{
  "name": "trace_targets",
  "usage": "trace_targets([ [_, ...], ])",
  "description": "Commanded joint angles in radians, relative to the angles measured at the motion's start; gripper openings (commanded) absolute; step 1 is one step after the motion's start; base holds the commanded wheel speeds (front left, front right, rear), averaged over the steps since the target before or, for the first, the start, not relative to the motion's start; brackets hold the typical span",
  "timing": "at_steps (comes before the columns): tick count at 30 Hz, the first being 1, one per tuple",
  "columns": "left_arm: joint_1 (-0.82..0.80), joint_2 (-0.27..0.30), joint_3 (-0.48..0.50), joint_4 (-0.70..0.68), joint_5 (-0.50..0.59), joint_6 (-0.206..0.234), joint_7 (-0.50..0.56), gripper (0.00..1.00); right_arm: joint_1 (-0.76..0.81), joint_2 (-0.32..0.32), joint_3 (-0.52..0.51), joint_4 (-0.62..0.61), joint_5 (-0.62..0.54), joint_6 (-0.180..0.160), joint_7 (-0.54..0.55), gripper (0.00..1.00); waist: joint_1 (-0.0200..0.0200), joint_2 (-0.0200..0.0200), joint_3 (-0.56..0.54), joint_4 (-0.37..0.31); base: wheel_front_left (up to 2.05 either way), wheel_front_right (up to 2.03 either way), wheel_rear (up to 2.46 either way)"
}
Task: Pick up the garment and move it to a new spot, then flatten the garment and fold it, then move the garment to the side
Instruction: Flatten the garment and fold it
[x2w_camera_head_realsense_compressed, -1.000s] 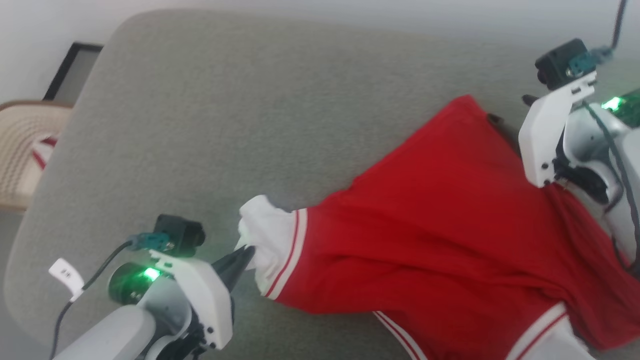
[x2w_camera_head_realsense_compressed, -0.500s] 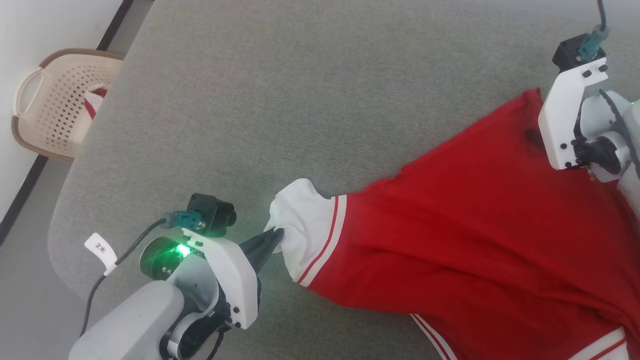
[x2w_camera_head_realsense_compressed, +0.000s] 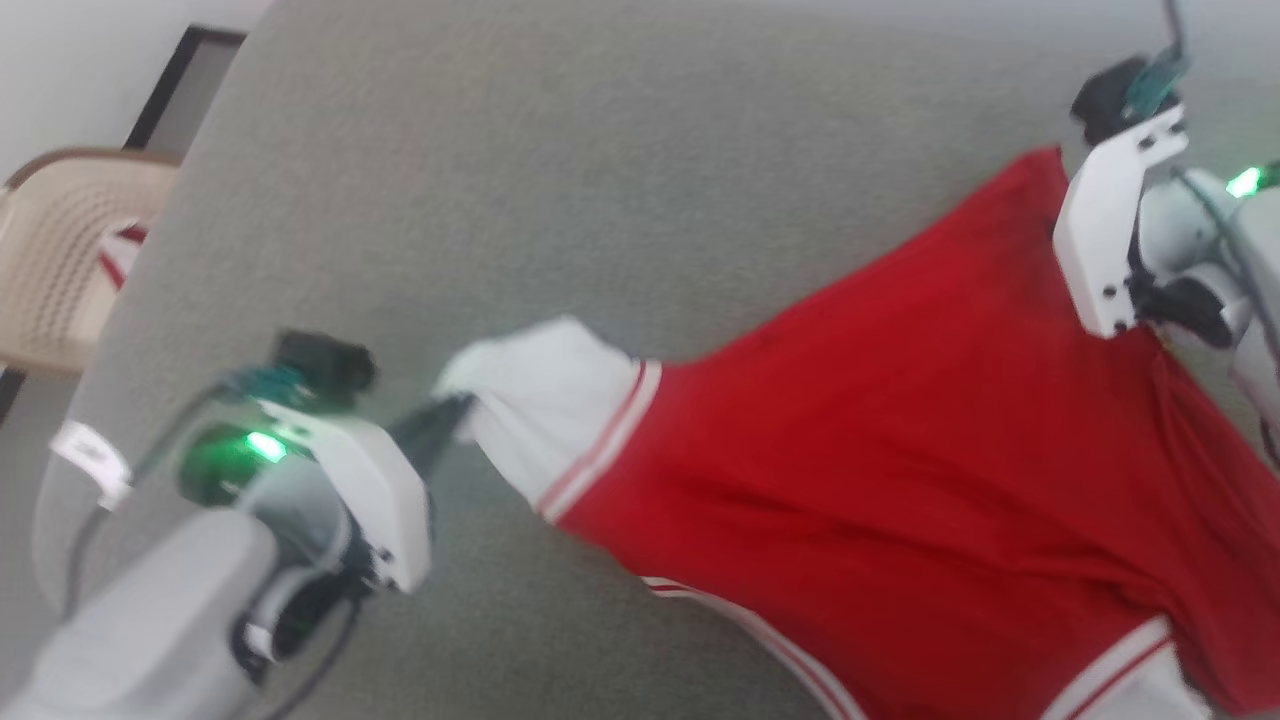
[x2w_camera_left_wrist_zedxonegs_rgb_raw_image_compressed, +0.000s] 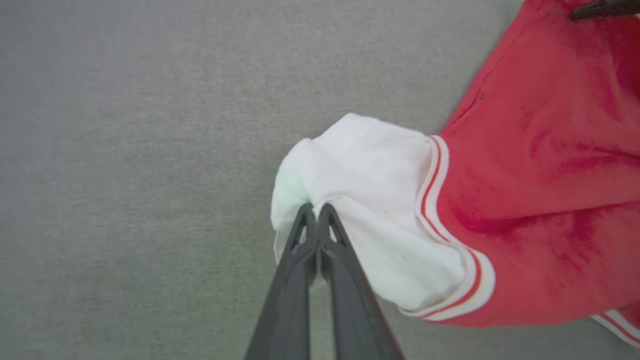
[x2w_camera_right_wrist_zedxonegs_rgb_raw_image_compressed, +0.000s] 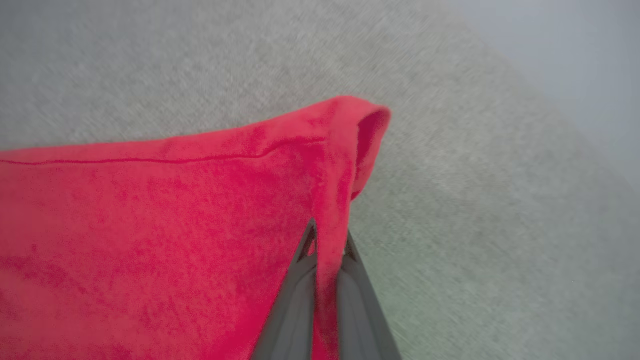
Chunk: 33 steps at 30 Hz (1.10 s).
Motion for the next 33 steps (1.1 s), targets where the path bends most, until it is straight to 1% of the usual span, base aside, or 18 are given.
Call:
trace_targets([
  [1, -0.019, 0.014, 0.011, -0.004, 0.002, 0.007, 0.004, 0.0, -0.02, 0.003, 0.003, -0.016, 0.011, -0.002, -0.023, 0.0, 0.0, 0.0, -0.036, -0.037, 0.0, 0.0, 0.0],
  [6, -0.103, 0.094, 0.06, -0.027, 0.015, 0.026, 0.05, 0.0, -0.044, -0.047, 0.009, -0.081, 0.045, -0.002, -0.117, 0.0, 0.0, 0.0, -0.1, -0.104, 0.0, 0.0, 0.0],
  [8, -0.145, 0.122, 0.076, -0.031, 0.019, 0.021, 0.072, 0.0, -0.051, -0.061, 0.016, -0.109, 0.048, -0.002, -0.143, 0.0, 0.0, 0.0, -0.129, -0.13, 0.0, 0.0, 0.0],
  [12, -0.252, 0.18, 0.109, -0.024, 0.035, 0.0, 0.118, 0.0, -0.065, -0.101, 0.017, -0.165, 0.05, -0.002, -0.178, 0.0, 0.0, 0.0, -0.182, -0.181, 0.0, 0.0, 0.0],
  [15, -0.326, 0.206, 0.124, -0.011, 0.049, -0.015, 0.15, 0.0, -0.071, -0.119, 0.007, -0.204, 0.048, -0.002, -0.195, 0.0, 0.0, 0.0, -0.218, -0.218, 0.0, 0.0, 0.0],
  [18, -0.394, 0.22, 0.13, 0.017, 0.058, -0.032, 0.182, 0.0, -0.078, -0.132, -0.006, -0.241, 0.045, -0.002, -0.203, 0.0, 0.0, 0.0, -0.246, -0.246, 0.0, 0.0, 0.0],
  [22, -0.473, 0.215, 0.125, 0.068, 0.062, -0.053, 0.222, 0.0, -0.089, -0.142, -0.025, -0.279, 0.038, -0.002, -0.21, 0.0, 0.0, 0.0, -0.264, -0.271, 0.0, 0.0, 0.0],
  [26, -0.55, 0.185, 0.114, 0.142, 0.085, -0.076, 0.223, 0.0, -0.103, -0.127, -0.059, -0.266, 0.015, -0.002, -0.218, 0.0, 0.0, 0.0, -0.247, -0.288, 0.0, 0.0, 0.0],
  [29, -0.628, 0.15, 0.115, 0.213, 0.119, -0.094, 0.185, 0.0, -0.13, -0.098, -0.096, -0.229, -0.013, -0.002, -0.25, 0.0, 0.0, 0.0, -0.203, -0.296, 0.0, 0.0, 0.0],
  [33, -0.747, 0.091, 0.115, 0.322, 0.178, -0.113, 0.088, 0.0, -0.179, -0.047, -0.149, -0.149, -0.08, -0.002, -0.324, 0.0, 0.0, 0.0, -0.121, -0.303, 0.0, 0.0, 0.0],
])
